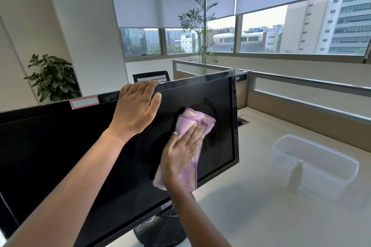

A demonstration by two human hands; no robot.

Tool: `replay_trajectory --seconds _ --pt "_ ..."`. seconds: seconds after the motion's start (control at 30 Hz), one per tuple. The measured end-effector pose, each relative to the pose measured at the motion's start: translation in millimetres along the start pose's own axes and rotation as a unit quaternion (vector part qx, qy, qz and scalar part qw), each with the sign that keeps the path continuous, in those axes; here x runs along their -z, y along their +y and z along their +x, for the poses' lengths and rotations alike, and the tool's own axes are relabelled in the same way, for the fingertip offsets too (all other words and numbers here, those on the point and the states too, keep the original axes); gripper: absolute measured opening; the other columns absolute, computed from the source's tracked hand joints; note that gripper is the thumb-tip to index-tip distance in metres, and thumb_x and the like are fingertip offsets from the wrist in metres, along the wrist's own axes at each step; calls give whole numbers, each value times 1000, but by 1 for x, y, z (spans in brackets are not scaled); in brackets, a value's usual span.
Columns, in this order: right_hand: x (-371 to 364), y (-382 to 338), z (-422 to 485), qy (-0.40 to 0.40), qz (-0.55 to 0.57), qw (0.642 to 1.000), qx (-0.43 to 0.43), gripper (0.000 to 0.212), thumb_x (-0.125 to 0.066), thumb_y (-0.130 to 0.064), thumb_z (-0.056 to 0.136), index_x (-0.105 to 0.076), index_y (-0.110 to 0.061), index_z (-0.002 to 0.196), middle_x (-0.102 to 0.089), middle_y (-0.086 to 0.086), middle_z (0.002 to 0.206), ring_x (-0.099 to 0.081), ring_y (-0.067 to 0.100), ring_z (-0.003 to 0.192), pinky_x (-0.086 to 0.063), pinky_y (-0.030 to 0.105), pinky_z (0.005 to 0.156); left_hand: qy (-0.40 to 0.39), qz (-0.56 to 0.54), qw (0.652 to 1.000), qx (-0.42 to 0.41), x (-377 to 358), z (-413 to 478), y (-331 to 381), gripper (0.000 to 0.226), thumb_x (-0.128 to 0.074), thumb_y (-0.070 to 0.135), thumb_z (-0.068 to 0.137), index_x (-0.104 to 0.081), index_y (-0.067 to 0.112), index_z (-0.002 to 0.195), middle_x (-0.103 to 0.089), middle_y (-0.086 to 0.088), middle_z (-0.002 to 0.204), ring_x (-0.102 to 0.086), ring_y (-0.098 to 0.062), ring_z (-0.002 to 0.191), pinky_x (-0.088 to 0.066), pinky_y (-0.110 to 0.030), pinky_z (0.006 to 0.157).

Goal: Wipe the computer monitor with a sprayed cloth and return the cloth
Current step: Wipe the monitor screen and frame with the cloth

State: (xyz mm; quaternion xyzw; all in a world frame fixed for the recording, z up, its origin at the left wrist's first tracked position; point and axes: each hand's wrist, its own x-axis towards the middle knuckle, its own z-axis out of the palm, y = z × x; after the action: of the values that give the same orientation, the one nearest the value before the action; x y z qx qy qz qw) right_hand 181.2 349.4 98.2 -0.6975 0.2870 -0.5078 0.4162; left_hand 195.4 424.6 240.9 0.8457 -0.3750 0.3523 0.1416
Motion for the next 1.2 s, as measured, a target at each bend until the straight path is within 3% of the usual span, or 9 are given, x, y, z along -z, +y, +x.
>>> replay_trajectory --seconds 0.13,0.23,0.37,0.43,0.5,0.7,0.87,1.03,1.2 --pt "-17 -15 -44 -78 -105 972 197 61 -9 -43 96 19 -19 145 20 0 157 12 24 145 11 38 118 10 9 1000 -4 -1 0 -1 80 4 47 77 -40 13 135 -50 -6 138 -42 -23 128 -16 -30 104" --pt "-16 3 -63 -101 -171 912 359 58 -10 -42 98 0 -16 148 -9 1 156 0 28 145 -4 46 117 4 12 1000 -13 2 -1 0 79 2 46 79 -40 11 135 -49 -8 138 -43 -24 128 -18 -33 106" --pt "4 27 -30 -118 -154 831 521 56 -35 -39 93 -24 -19 145 -33 -3 150 -18 23 144 -20 44 116 3 43 998 -35 11 -10 -6 73 -6 44 83 -43 7 133 -52 -13 135 -47 -30 125 -27 -40 106" --pt "14 37 -3 -124 -182 828 516 55 -41 -37 89 -34 -20 141 -47 -1 143 -36 26 136 -30 48 110 7 52 998 -24 17 -17 -15 70 -9 42 84 -45 6 132 -55 -15 132 -50 -31 122 -28 -41 104" --pt "24 49 22 -132 -199 866 440 55 -41 -36 87 -36 -16 138 -50 6 140 -43 33 131 -34 55 104 11 60 998 -9 23 -25 -27 68 -11 41 84 -46 6 131 -56 -17 130 -51 -33 120 -28 -42 103" --pt "45 99 63 -72 -99 986 112 61 -14 -44 95 1 -15 147 8 2 156 7 19 146 -6 41 121 29 99 995 0 37 -47 -50 58 -18 35 89 -49 4 127 -60 -19 122 -55 -36 114 -31 -43 98" --pt "35 94 37 -13 -16 999 -37 57 -23 -33 101 4 -14 148 9 4 159 11 11 145 2 34 121 31 111 993 7 36 -54 -51 57 -19 35 90 -45 3 128 -57 -19 123 -51 -35 117 -28 -42 100" --pt "3 37 -56 -16 -35 998 48 61 -29 -30 94 -15 0 145 -10 12 154 -10 29 145 -3 31 120 14 124 992 13 32 -56 -49 61 -19 36 87 -38 1 132 -51 -20 126 -44 -36 121 -24 -46 104" --pt "-25 19 -145 -128 -133 937 298 57 -21 -39 96 -12 -17 148 -19 1 154 -13 30 144 -8 44 118 -5 144 989 27 30 -63 -50 66 -17 37 86 -31 -1 137 -44 -24 133 -39 -40 126 -21 -52 111"
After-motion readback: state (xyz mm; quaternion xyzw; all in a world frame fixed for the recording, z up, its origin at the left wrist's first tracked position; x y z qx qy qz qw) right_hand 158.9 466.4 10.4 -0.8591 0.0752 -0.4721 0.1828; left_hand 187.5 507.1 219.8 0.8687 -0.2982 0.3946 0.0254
